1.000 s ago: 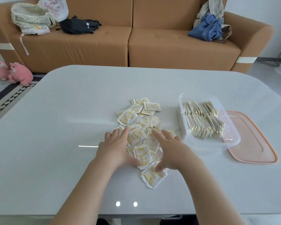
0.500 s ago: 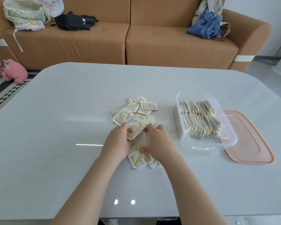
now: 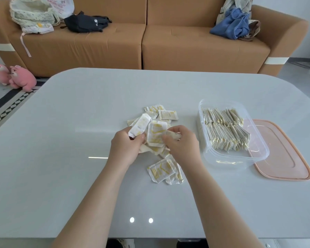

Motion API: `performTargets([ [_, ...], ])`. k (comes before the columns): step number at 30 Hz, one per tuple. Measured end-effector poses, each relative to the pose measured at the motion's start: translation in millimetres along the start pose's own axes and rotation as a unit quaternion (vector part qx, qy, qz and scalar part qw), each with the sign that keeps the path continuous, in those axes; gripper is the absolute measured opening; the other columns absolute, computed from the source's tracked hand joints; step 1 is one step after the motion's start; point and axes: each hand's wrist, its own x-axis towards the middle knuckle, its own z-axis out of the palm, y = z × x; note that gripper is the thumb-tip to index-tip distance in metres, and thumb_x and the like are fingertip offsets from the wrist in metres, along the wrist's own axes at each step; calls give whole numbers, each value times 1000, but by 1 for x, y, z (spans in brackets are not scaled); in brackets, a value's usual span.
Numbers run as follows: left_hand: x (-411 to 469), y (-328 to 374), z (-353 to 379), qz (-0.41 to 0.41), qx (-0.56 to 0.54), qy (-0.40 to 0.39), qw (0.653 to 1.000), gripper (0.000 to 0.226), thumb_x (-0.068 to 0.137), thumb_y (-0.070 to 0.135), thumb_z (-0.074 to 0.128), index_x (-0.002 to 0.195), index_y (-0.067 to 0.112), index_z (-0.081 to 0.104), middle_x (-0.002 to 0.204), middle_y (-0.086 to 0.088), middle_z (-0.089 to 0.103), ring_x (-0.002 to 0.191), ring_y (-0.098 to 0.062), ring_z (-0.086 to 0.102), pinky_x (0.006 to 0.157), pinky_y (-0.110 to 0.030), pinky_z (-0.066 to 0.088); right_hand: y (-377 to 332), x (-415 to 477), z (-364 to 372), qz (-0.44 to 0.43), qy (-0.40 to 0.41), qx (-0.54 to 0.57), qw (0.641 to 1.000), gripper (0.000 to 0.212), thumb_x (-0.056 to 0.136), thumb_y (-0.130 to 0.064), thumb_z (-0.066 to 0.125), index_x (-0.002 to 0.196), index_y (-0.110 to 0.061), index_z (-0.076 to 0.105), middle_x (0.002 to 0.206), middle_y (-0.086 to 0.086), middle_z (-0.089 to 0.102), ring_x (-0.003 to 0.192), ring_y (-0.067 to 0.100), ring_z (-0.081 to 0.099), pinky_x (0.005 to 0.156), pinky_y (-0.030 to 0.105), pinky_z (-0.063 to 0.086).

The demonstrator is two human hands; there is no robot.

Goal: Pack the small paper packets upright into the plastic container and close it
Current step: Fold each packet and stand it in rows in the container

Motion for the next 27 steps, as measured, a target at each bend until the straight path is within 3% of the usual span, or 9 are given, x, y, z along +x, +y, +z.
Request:
performTargets([
  [2, 0, -1, -4, -19, -35, 15, 999, 8, 88, 18, 65, 80, 17, 66, 84, -12, 71, 70, -29, 66, 51, -23, 46, -3, -1, -2, 12, 7, 64, 998, 14, 77, -26, 72, 89, -22, 65, 81, 0, 70, 75, 20, 67, 76, 44, 58],
  [6, 0, -3, -10, -26, -68, 20, 997, 15, 79, 18, 69, 83, 4, 65, 75, -14, 65, 69, -23, 57, 64, -32, 40, -12, -3, -9, 54, -28, 253, 966, 8, 85, -8, 69, 93, -10, 65, 80, 6, 64, 71, 16, 60, 77, 35, 57],
  [8, 1, -3, -11, -27, -81, 17, 996, 4, 81, 13, 67, 78, 11, 69, 73, -10, 63, 69, -21, 56, 65, -33, 41, -14, -4, -10, 75, -62, 323, 942, 8, 87, -5, 67, 94, -8, 64, 80, 6, 62, 72, 14, 60, 78, 31, 57],
  [11, 0, 1, -10, -24, -127, 27, 991, 17, 83, 8, 67, 73, 20, 72, 72, -7, 66, 69, -21, 60, 70, -37, 50, -15, -4, -9, 108, -100, 400, 905, 5, 89, -2, 62, 91, -6, 61, 76, 5, 59, 75, 15, 59, 78, 28, 57],
  [14, -2, 7, -9, -26, -203, 37, 978, 17, 85, 5, 66, 75, 18, 71, 71, 0, 67, 66, -11, 62, 74, -33, 52, -15, -4, -8, 135, -124, 453, 872, 6, 92, -2, 58, 87, -6, 60, 73, 4, 58, 75, 17, 58, 87, 33, 56],
  [17, -3, 12, -7, -14, -246, 38, 968, 8, 88, 5, 65, 85, 11, 70, 81, -7, 66, 75, -16, 62, 79, -35, 52, -18, -6, -7, 164, -136, 504, 837, 9, 92, -2, 56, 85, -7, 60, 70, 3, 62, 73, 18, 59, 99, 43, 50],
  [20, -5, 14, -4, 7, -234, 27, 972, 11, 86, 6, 66, 82, 15, 72, 85, -10, 70, 81, -19, 64, 87, -43, 53, -22, -7, -7, 177, -137, 568, 792, 13, 92, -1, 54, 83, -4, 64, 72, 6, 64, 74, 20, 63, 92, 45, 53],
  [23, -8, 15, 0, 12, -223, 5, 975, 19, 85, 6, 67, 75, 21, 75, 88, -9, 73, 86, -24, 67, 90, -49, 52, -22, -7, -6, 162, -130, 579, 789, 12, 92, 0, 53, 86, -3, 64, 74, 6, 69, 74, 20, 67, 86, 40, 57],
  [27, -9, 16, 0, 2, -257, -31, 966, 20, 86, 0, 64, 87, 16, 75, 94, -7, 76, 101, -31, 69, 95, -48, 52, -18, -6, -7, 130, -107, 531, 830, 8, 93, 0, 54, 95, 0, 62, 82, 9, 67, 82, 22, 65, 86, 36, 58],
])
